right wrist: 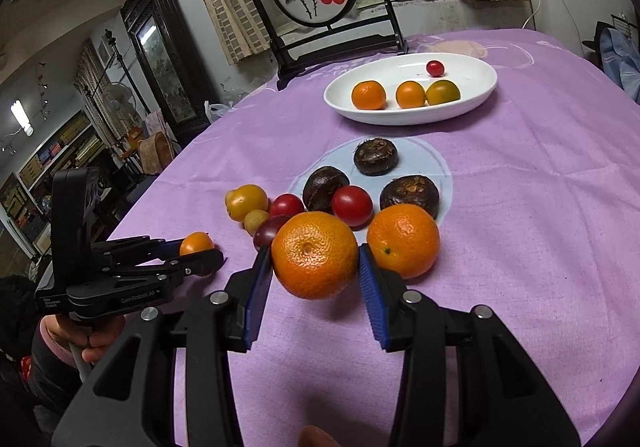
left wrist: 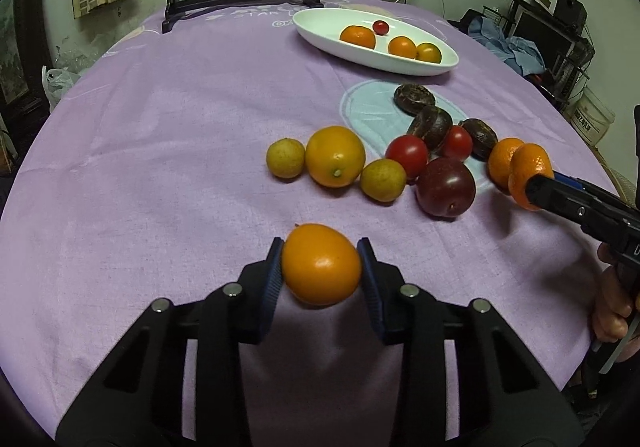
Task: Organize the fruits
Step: 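Grasp a large orange with the right tool while the left tool grasps an orange, then carry both oranges to the white plate and open both tools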
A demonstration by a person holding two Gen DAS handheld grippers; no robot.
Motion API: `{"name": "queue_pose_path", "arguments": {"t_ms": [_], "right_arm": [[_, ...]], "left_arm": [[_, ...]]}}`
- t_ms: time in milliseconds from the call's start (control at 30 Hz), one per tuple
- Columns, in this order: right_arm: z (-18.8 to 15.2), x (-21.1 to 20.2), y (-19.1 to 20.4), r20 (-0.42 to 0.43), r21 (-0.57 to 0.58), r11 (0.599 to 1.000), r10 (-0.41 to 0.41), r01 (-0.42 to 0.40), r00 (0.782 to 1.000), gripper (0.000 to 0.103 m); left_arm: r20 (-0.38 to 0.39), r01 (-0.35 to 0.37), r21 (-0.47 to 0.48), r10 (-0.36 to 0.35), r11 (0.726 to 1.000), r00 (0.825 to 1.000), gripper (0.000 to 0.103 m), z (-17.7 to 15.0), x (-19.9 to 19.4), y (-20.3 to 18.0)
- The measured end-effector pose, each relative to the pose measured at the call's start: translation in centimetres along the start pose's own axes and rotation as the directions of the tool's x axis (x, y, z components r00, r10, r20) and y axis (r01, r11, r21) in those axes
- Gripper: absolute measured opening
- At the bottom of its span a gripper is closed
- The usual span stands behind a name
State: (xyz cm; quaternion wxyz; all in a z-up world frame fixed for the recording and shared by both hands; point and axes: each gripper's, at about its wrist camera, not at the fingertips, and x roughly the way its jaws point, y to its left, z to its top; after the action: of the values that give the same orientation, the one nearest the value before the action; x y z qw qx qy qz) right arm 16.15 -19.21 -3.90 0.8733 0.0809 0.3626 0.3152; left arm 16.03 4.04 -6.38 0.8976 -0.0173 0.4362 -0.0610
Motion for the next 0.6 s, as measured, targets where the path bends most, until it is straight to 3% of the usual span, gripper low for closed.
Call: {"name": "queue_pose_path", "arguments": {"t_ms": [167,367,500,600], "right_arm": [[0.0,-0.1,0.0,0.009,0.004,1.0,0.018,-0.018,1.0,0.044],[0.1,-0.3,0.0,0.013,-0.002,0.999,0.046,-0.046,0.999,0.044],[1.0,-0.8,-0.5,0.006,0.04,0.993,0.115,-0.115,0.993,0.044],[3.7,-2.3,-0.9,0.066,0.031,0.992,0.116,-0.118,0.991,0.044]], "left_arm": [[0.004,-0.001,-0.007,0.001,1.0,1.0,0.037,-0.2,-0.1,0.0],[0.021,0.06,-0.038,-0.059,0.997,0.998,0.037,-0.1,-1.0,0.1],[0.07,0.102,-0.012,-0.101,0.995,0.992,0.037,1.5,-2.7,-0.6],[0.104,0.149,0.004,-0.149,0.989,0.983,0.037,4.2,-3.5,-1.0]]}}
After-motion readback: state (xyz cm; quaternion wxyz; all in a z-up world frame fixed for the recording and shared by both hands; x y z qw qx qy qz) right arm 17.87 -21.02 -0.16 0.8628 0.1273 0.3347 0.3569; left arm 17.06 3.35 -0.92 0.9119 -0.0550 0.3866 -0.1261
